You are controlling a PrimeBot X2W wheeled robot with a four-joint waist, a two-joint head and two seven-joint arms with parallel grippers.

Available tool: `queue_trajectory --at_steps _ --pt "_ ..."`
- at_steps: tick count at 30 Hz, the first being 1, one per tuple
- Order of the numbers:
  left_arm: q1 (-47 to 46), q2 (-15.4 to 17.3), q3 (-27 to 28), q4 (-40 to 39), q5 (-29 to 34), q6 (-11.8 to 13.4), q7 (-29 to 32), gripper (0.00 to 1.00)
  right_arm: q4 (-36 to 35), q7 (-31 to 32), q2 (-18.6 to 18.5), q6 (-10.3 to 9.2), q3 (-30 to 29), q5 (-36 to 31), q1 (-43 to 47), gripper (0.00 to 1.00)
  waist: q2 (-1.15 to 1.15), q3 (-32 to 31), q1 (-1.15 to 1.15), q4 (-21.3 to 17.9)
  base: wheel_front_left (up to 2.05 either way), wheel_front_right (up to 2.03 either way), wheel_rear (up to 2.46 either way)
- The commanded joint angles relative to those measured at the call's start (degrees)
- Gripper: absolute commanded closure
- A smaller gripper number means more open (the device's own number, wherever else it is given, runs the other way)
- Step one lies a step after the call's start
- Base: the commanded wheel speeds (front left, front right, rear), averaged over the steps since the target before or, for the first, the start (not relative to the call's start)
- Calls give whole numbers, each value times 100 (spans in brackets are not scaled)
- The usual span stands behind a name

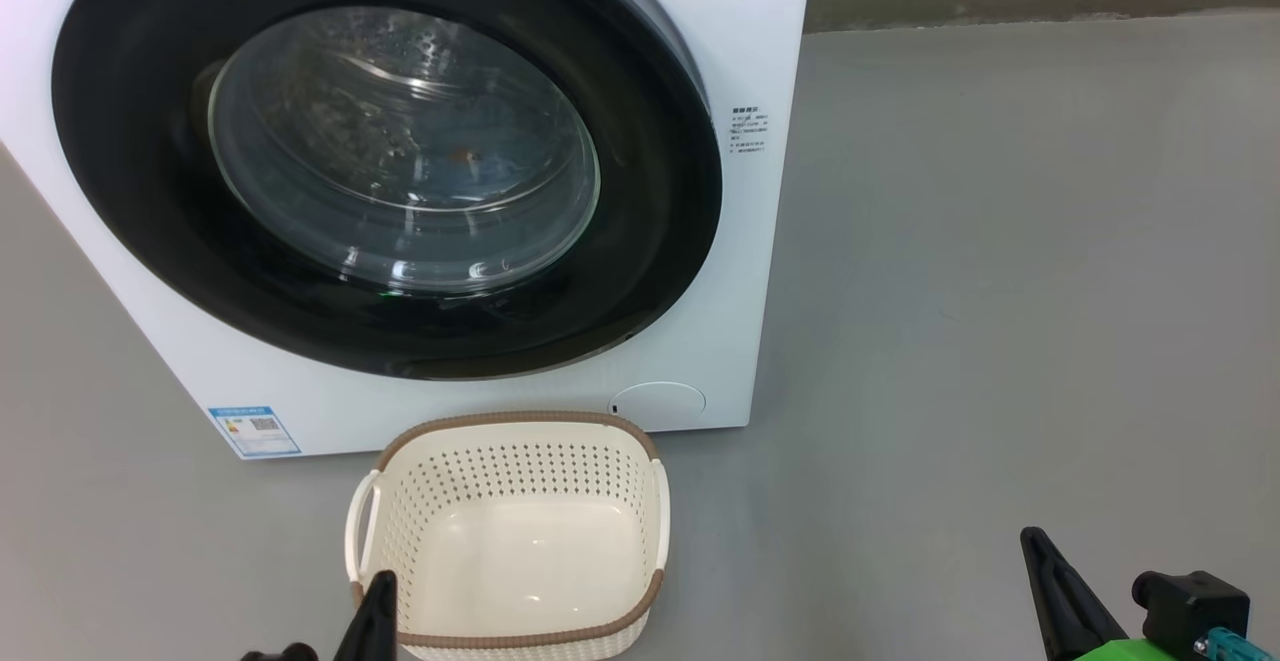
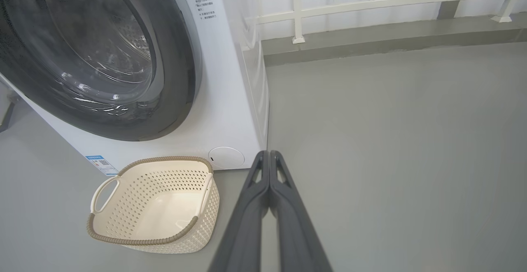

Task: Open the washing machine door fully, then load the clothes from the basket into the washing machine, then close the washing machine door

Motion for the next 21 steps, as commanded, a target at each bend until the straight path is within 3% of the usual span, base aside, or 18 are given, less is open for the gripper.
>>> queue_trajectory --at_steps 1,5,21 --pt "-134 26 96 -107 -135 -35 21 100 -114 25 -42 0 -13 187 -136 100 0 -1 -1 -3 0 0 0" --pt "-162 11 157 -105 -369 -69 78 100 -70 42 -48 0 -19 456 -191 100 0 15 -12 -10 0 0 0" --pt "-267 -49 403 -109 -1304 -204 312 100 89 114 -67 0 -49 1524 -399 100 0 35 -12 -39 0 0 0"
